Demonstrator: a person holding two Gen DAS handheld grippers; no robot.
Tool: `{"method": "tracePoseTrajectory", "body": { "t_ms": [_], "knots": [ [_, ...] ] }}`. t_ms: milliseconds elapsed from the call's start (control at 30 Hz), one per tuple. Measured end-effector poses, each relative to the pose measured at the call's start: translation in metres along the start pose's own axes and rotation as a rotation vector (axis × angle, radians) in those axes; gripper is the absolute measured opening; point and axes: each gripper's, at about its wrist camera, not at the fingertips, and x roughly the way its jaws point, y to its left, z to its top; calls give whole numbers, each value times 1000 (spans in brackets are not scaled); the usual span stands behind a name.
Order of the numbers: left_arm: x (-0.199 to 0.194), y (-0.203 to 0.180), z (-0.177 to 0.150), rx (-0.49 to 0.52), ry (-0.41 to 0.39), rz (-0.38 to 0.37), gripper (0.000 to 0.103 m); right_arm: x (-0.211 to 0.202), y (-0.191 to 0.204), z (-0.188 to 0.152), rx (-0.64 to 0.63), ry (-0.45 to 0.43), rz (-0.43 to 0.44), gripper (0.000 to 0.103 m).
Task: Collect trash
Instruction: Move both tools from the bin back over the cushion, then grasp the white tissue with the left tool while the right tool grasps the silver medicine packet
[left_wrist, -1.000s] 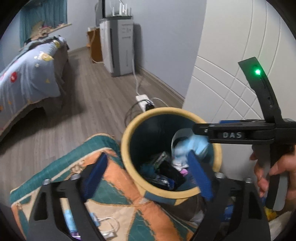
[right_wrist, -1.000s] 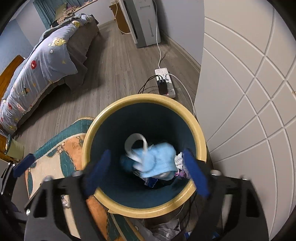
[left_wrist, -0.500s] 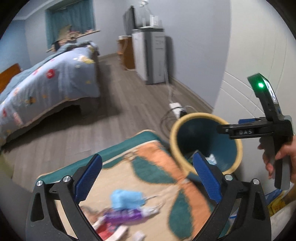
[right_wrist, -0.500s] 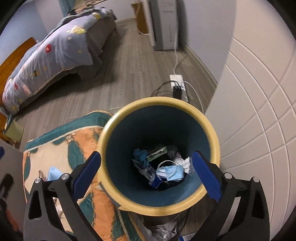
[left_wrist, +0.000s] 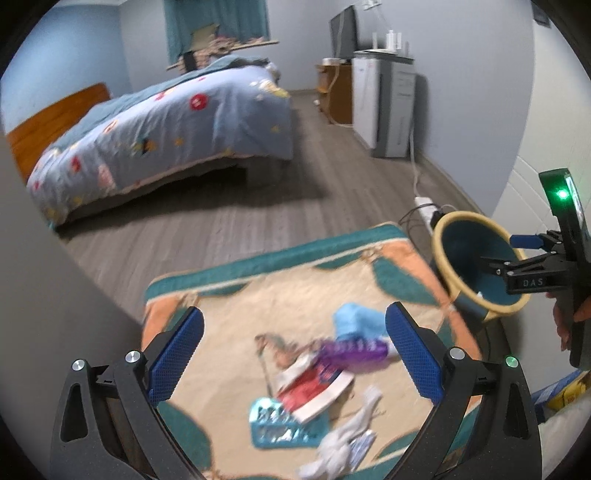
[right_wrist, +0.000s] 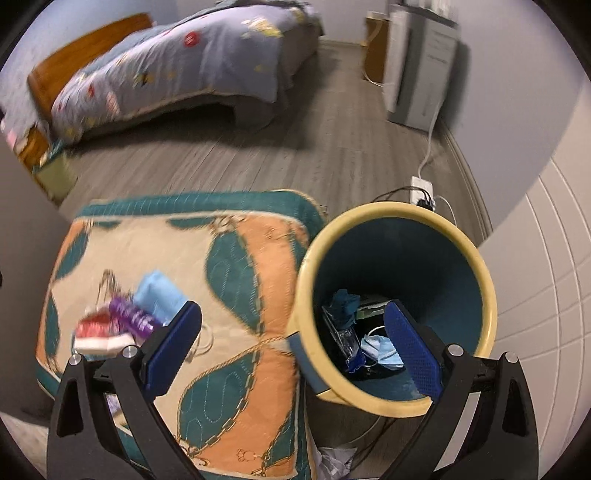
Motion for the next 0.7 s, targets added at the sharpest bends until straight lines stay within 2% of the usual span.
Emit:
{"method": "tracePoseTrajectory", "body": {
  "t_ms": [167,300,433,500,700],
  "knots": [
    [6,22,-26,-57,43,22,98,-6,31,-5,-58,-1,20,97],
    [20,39,-49,-115,111,33,98,-2,60,-11,-119,32,38,97],
    [33,41,-70,-194,174,-24,97,7,88,-19,-174,71,21,97],
    [39,30,-79,-178,202,-42,97,10,94,-22,-170,90,23,97],
    [63,-11,-97,-15,304,-66,97,16,92,-27,-164,118,-3,97]
  ]
}}
